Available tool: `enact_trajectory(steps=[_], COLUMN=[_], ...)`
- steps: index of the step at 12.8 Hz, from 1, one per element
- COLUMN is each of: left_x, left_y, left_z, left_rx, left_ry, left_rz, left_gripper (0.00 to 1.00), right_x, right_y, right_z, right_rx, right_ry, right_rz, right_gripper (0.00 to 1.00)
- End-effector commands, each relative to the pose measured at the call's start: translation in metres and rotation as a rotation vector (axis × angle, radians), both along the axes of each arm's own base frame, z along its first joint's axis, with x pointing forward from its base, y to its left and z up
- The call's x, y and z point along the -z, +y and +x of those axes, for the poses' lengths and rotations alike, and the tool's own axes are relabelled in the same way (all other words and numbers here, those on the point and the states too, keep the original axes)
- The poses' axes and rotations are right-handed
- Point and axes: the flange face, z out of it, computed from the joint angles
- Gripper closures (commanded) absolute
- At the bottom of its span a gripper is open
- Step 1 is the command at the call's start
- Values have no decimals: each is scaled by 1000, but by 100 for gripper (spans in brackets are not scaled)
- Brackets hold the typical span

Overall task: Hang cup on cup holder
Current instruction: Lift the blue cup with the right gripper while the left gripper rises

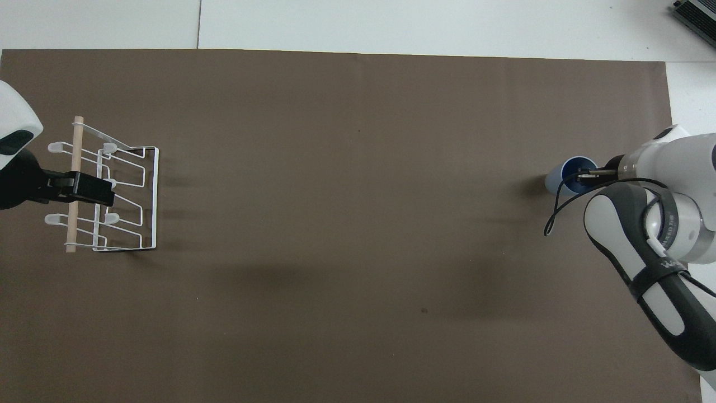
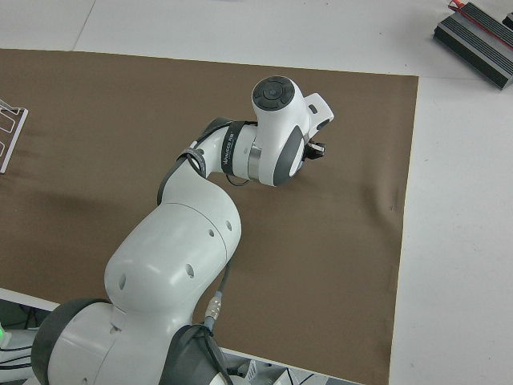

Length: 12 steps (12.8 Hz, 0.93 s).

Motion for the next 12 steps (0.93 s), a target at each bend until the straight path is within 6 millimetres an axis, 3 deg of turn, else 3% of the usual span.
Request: enact_trajectory(steps=[1, 3, 6, 9, 11, 12], left_x=[1, 2, 4, 12, 12, 11], left_y=[5, 7, 7, 1, -4, -7], left_z=[-8, -9, -16, -23, -24, -24], left_rx=[-17, -50, -80, -239, -350, -468], left_ry=[1, 5, 49, 84, 106, 120], left_rz=[14, 13, 19, -3, -62, -88], left_gripper=[0, 0, 0, 0, 0, 0], right_x=[-47, -78, -117, -146, -160, -164], right_y=[7, 28, 84, 175, 237, 257], right_z=[15, 21, 20, 23, 16, 13], right_rx=[33, 17, 8, -99, -50, -32], right_ry=[-4, -40, -140, -201, -245, -257], right_rz=[90, 224, 469, 603, 825, 886], right_gripper=[100, 100, 100, 100, 100, 100])
